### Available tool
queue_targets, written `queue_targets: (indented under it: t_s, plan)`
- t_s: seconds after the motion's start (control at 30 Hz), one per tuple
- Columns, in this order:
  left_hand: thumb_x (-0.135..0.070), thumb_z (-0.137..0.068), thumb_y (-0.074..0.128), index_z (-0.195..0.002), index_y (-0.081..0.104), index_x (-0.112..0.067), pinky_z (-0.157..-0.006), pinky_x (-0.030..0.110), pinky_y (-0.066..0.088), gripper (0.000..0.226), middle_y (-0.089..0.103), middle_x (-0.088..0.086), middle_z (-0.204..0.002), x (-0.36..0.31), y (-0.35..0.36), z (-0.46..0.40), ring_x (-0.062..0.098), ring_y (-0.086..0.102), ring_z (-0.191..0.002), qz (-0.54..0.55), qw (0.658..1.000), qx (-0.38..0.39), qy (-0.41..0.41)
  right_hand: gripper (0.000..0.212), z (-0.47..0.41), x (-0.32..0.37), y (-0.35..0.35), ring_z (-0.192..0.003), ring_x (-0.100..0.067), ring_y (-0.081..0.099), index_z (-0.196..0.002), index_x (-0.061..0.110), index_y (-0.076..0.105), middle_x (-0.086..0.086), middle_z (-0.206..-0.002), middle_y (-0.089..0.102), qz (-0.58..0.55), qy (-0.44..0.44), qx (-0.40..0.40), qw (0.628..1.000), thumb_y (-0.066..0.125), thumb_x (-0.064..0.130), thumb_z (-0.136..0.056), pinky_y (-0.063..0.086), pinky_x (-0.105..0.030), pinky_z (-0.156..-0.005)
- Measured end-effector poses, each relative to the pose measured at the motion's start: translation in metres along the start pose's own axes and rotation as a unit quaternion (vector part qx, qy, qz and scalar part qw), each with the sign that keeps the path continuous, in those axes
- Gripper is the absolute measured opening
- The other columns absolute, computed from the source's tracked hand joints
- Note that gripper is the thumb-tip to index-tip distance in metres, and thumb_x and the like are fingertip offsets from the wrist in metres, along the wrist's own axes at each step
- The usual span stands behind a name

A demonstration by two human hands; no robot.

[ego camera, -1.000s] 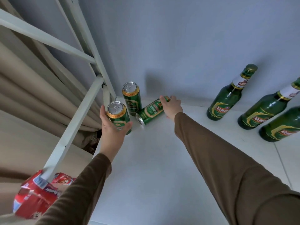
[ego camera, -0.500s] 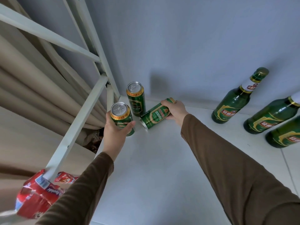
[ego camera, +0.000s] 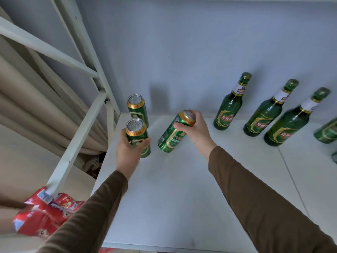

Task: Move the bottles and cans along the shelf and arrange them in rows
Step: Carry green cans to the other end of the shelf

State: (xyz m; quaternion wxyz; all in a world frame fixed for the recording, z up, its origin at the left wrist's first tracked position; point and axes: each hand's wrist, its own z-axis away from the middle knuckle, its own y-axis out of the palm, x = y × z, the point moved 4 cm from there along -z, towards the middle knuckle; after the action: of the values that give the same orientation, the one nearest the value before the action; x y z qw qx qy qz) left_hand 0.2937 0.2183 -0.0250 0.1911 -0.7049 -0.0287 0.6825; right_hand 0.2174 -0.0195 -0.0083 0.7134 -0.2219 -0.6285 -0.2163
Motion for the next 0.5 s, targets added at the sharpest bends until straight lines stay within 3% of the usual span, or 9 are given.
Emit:
queue_targets:
  t_s: [0.1,0.2,0.5]
  plan:
    - [-0.026,-0.075,0.087,-0.126,0.051,-0.022,-0.092,0.032,0.054,0.063,0.068,-0.010,-0.113,-0.009,0.024,0.014,0.003,0.065,-0.102,0.005,0.999,0.045,0.013,0.066,0.028,0.006,-0.025,-0.096,-0.010,0.069,-0.117,0.025,0.055,0.009,-0.104,0.069,0.043,-0.041,-0.031,0.998,0.093,0.021,-0.064,0.056,-0.031,-0.086]
    - [-0.029,-0.074,0.087,-0.124,0.050,-0.029,-0.092,0.032,0.053,0.062,0.067,-0.015,-0.112,-0.025,0.052,0.031,0.004,0.065,-0.102,0.010,0.996,0.079,0.027,0.066,0.058,0.012,-0.052,-0.098,-0.008,0.067,-0.119,0.029,0.053,0.009,-0.107,0.068,0.075,-0.057,-0.056,0.994,0.091,0.021,-0.067,0.055,-0.027,-0.086]
    - [-0.033,-0.072,0.088,-0.119,0.052,-0.028,-0.090,0.040,0.058,0.060,0.068,-0.012,-0.110,-0.072,0.156,0.096,0.011,0.066,-0.101,-0.002,0.978,0.192,0.082,0.064,0.139,0.019,-0.167,-0.104,-0.008,0.063,-0.117,0.039,0.048,0.015,-0.113,0.064,0.169,-0.071,-0.166,0.969,0.088,0.029,-0.069,0.056,-0.041,-0.093]
